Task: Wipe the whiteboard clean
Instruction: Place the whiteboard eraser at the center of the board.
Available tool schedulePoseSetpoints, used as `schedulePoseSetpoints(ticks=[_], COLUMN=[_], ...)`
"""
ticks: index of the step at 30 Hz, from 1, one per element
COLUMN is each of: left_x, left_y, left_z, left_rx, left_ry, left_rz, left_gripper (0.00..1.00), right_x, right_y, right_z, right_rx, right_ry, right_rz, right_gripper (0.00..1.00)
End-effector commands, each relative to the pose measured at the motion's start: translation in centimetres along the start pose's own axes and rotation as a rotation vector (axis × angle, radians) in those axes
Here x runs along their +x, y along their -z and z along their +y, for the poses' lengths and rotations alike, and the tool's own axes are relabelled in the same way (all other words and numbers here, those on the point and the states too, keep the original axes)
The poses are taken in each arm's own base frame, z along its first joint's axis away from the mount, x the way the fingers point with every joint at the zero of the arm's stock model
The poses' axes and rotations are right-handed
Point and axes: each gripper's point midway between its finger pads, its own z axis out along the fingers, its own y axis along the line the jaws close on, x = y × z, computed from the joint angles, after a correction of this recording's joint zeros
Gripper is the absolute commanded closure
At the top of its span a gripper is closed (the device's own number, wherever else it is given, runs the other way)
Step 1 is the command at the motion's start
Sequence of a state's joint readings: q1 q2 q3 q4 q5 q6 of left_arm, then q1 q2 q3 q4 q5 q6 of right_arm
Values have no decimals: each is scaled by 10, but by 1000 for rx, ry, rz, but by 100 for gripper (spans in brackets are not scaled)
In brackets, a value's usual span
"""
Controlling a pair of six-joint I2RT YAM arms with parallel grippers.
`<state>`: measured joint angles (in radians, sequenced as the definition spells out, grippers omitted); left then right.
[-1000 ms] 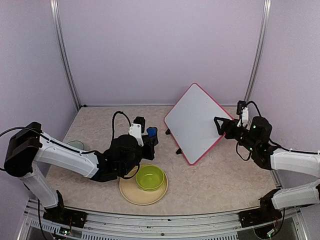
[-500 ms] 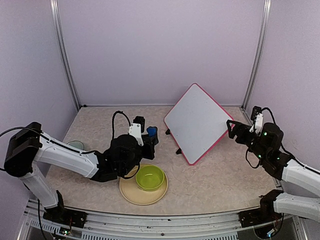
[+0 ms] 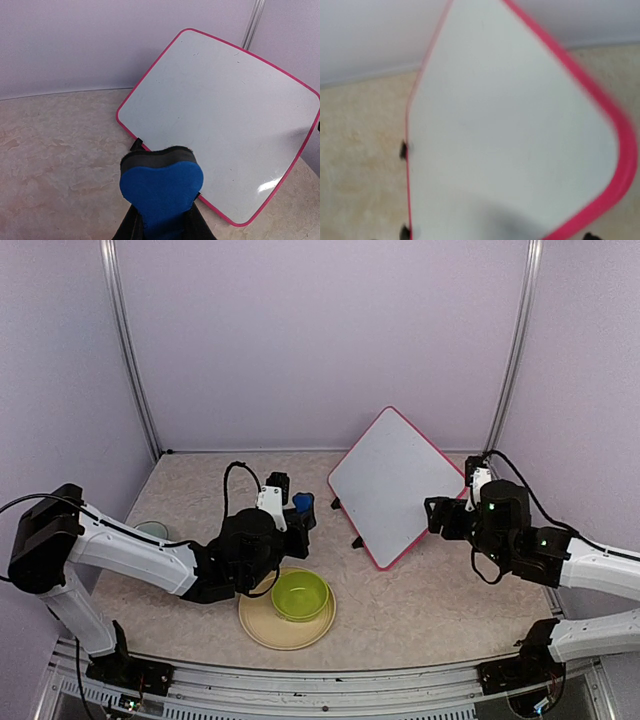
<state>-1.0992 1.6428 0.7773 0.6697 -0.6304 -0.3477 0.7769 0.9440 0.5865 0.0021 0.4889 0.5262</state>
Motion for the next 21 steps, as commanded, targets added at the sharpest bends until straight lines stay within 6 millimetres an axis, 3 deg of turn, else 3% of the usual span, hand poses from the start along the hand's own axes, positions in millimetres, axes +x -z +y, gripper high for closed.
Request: schedulePoseSetpoints(ticks=[1, 6, 9, 16, 21], left_x=[-19, -19, -21, -27, -24], left_y=[1, 0, 0, 0, -15], left_z=[2, 2, 0, 3, 6], left_rx=[-16, -15, -10, -21, 4], left_ry=[11, 11, 12, 6, -26], left_rz=[-35, -34, -40, -48, 13], left_gripper=[98, 98, 98, 97, 97], right_x=[29, 44, 40, 56, 67], right_y=[2, 3, 7, -3, -17], right_z=[-2, 4, 29, 78, 111], right_rx=[54, 54, -40, -4, -88], right_ry=[-2, -7, 11, 200, 292], right_rz=[66, 93, 71, 126, 152], right_gripper=[16, 28, 37, 28, 25])
